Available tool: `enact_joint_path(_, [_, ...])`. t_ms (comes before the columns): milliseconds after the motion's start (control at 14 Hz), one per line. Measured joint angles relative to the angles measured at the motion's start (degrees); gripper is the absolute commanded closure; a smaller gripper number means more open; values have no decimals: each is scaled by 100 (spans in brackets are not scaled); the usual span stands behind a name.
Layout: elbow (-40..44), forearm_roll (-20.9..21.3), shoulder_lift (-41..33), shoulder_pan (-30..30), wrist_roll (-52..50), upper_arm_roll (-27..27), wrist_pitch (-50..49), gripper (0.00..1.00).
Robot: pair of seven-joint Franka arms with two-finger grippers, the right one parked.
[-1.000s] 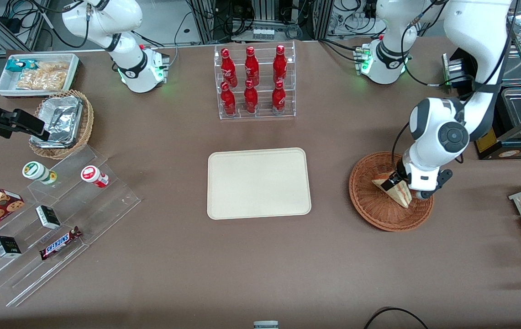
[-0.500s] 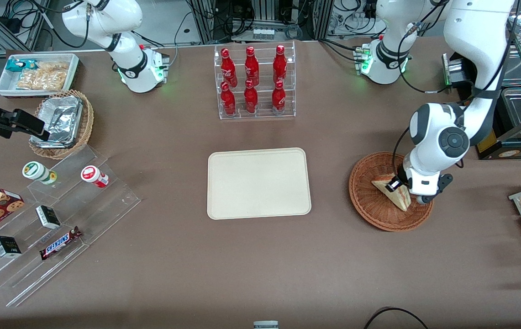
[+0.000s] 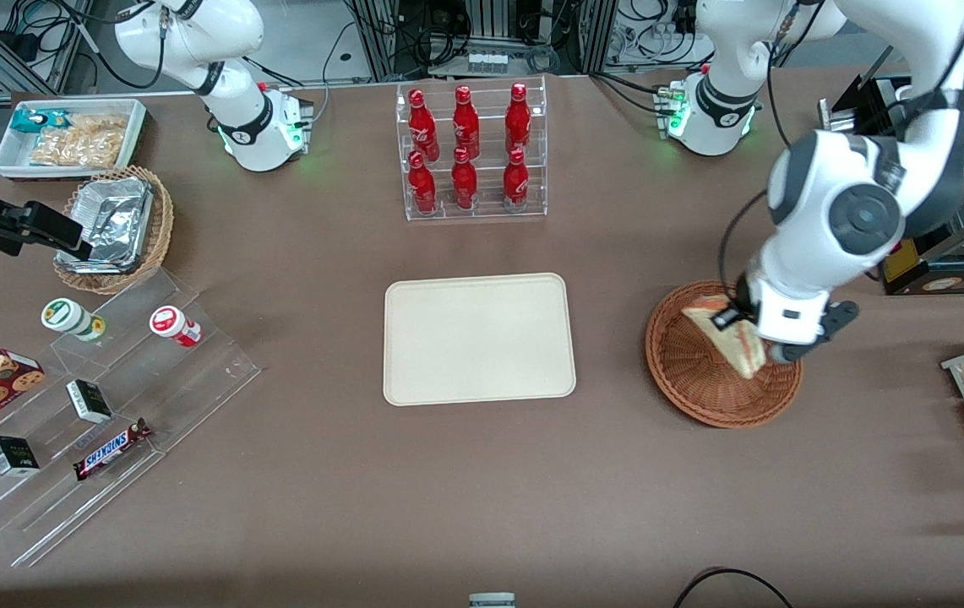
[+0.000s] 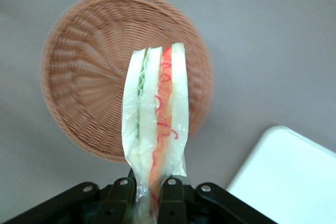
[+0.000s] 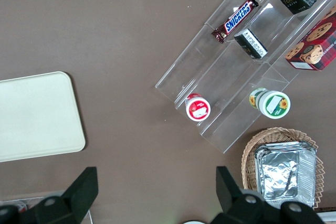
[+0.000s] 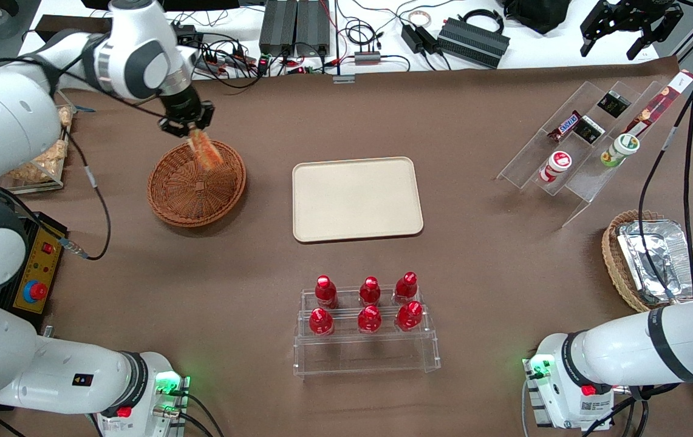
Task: Place sandwich from basket to tray
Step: 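Lift the sandwich and carry it over the cream tray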
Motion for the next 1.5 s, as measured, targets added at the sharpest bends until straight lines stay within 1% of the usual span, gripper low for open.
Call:
enact_joint_path(214, [497,-2,436,-856,-95,-26,0,92])
enact_joint_path(500, [1354,-3,1494,-1725,-134,-32,38,90])
enact_joint_path(643, [1858,0,2078,-2126,-411,-31,84,90])
enact_joint_path(786, [2179,2,2577,-2398,-512,-27,504,90])
enact_joint_path(929, [2284,20,2943,-2617,-513,-25,980,90])
enact_joint_path(1143, [2344,368,3305,-2893,-559,-24,1235,90])
enact_joint_path(1214, [2347,424,3387,-2956,-564,-25,1308,88])
enact_joint_path(1286, [2349,449,3453,-3003,-565,-25,1354,72])
enact_joint_path(1357, [2350,456,3502,-3027,-565,-24,1378,32])
enact_joint_path(1429, [2354,462,3526,-3033,-565,-23,1387,3])
enact_joint_path(1500, [2361,465,3529,-3033,-565,-18,1387,1])
